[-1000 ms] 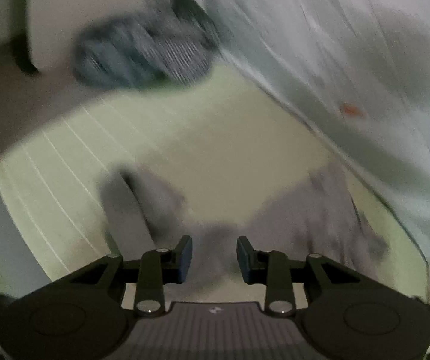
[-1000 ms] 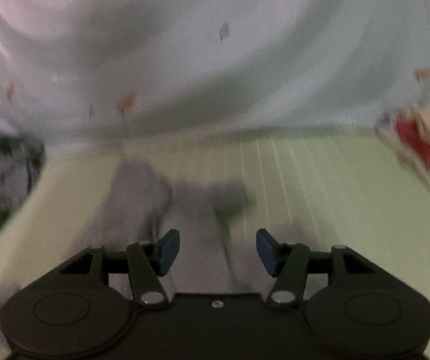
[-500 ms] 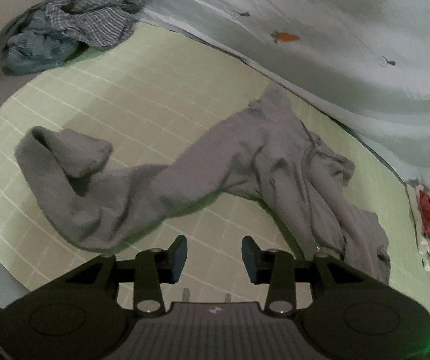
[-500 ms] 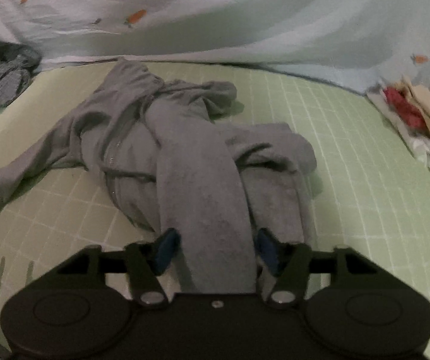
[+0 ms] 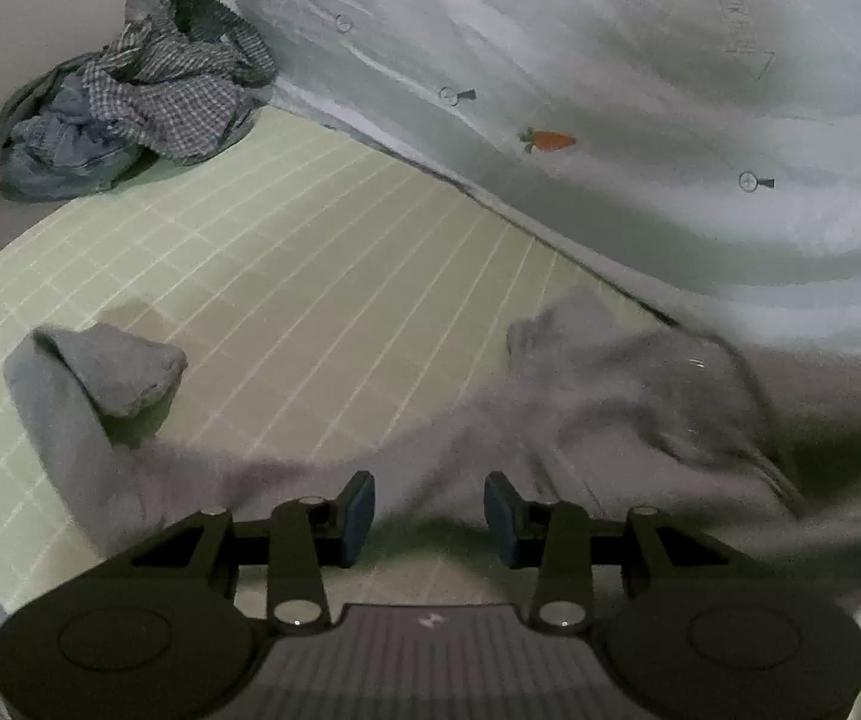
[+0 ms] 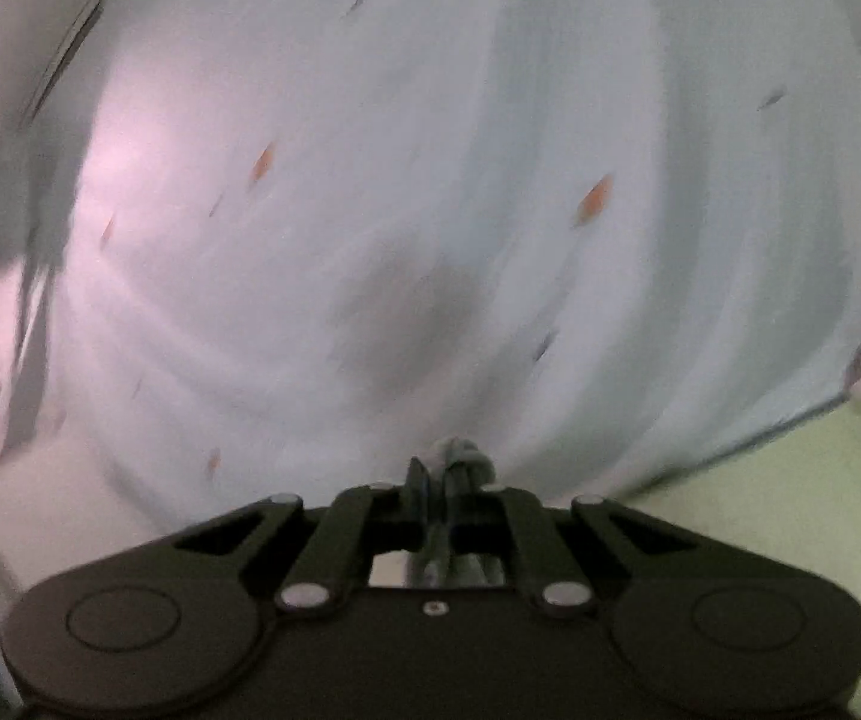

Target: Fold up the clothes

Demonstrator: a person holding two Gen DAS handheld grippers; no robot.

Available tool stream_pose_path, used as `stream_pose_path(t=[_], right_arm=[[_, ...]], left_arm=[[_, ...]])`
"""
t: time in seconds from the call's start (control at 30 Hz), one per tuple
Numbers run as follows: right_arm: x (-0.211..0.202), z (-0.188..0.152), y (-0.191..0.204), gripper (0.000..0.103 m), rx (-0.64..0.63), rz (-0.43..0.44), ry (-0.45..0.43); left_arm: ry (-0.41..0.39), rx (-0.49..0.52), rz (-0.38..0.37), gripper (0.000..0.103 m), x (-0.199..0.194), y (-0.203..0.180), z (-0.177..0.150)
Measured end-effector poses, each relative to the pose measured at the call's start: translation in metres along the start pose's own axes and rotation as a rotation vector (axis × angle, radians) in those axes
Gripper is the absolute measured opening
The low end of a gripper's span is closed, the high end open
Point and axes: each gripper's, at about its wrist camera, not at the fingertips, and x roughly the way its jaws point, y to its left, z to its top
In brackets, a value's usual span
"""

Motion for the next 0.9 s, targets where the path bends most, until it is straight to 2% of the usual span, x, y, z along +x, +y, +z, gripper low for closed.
stream_pose_path(t=[0.03, 0.07, 0.1, 0.13, 0.17, 0.23, 0.27, 0.33, 0.47, 0.53, 0.6, 0.7, 0.73, 0.77, 0.8, 0.87, 0.9], right_arm=[[0.0, 0.013, -0.013, 0.006, 0.012, -0.025, -0.041], [0.012, 0.015, -0.031, 0.008, -0.042, -0.143, -0.034], [0.027, 0.011, -0.047, 0.012, -0.12, -0.265, 0.013], [0.047, 0.001, -0.066, 0.024, -0.223, -0.412, 0.106], [0.06, -0.01, -0.083, 0.031, -0.279, -0.537, 0.18], [0.066, -0.033, -0.114, 0.031, -0.281, -0.646, 0.28], [0.062, -0.042, -0.125, 0.038, -0.215, -0.614, 0.309], [0.054, -0.062, -0.148, 0.054, -0.08, -0.547, 0.367], [0.058, -0.096, -0.167, 0.054, 0.047, -0.531, 0.487], [0.062, -0.109, -0.173, 0.059, 0.091, -0.533, 0.545], [0.065, -0.122, -0.175, 0.063, 0.112, -0.529, 0.588], [0.073, -0.143, -0.181, 0.061, 0.139, -0.524, 0.646], [0.074, -0.147, -0.184, 0.049, 0.162, -0.523, 0.65], [0.075, -0.15, -0.187, 0.017, 0.184, -0.522, 0.654], [0.073, -0.149, -0.19, 0.008, 0.207, -0.508, 0.629], [0.065, -0.133, -0.187, 0.007, 0.21, -0.482, 0.544], [0.062, -0.118, -0.179, 0.007, 0.136, -0.477, 0.512]], left_arm=[[0.002, -0.002, -0.002, 0.042, 0.005, -0.003, 0.0], [0.007, -0.005, -0.003, 0.043, 0.012, -0.007, 0.0], [0.016, -0.008, -0.005, 0.043, 0.02, -0.011, 0.0], [0.033, -0.007, -0.007, 0.043, 0.027, -0.015, -0.001], [0.051, 0.0, -0.01, 0.043, 0.035, -0.019, -0.003], [0.085, 0.025, -0.016, 0.045, 0.052, -0.031, -0.007], [0.103, 0.037, -0.018, 0.05, 0.061, -0.036, -0.009], [0.146, 0.064, -0.018, 0.053, 0.076, -0.045, -0.015], [0.26, 0.089, -0.03, 0.053, 0.103, -0.056, -0.027], [0.302, 0.088, -0.039, 0.053, 0.109, -0.053, -0.034], [0.328, 0.086, -0.018, 0.053, 0.111, -0.046, -0.039], [0.342, 0.058, 0.01, 0.054, 0.114, -0.036, -0.037], [0.343, 0.049, 0.017, 0.054, 0.115, -0.032, -0.035], [0.344, 0.042, 0.027, 0.054, 0.117, -0.028, -0.035], [0.35, 0.039, 0.041, 0.054, 0.119, -0.024, -0.035], [0.371, 0.026, 0.06, 0.054, 0.126, -0.016, -0.035], [0.384, 0.013, 0.064, 0.054, 0.129, -0.013, -0.034]])
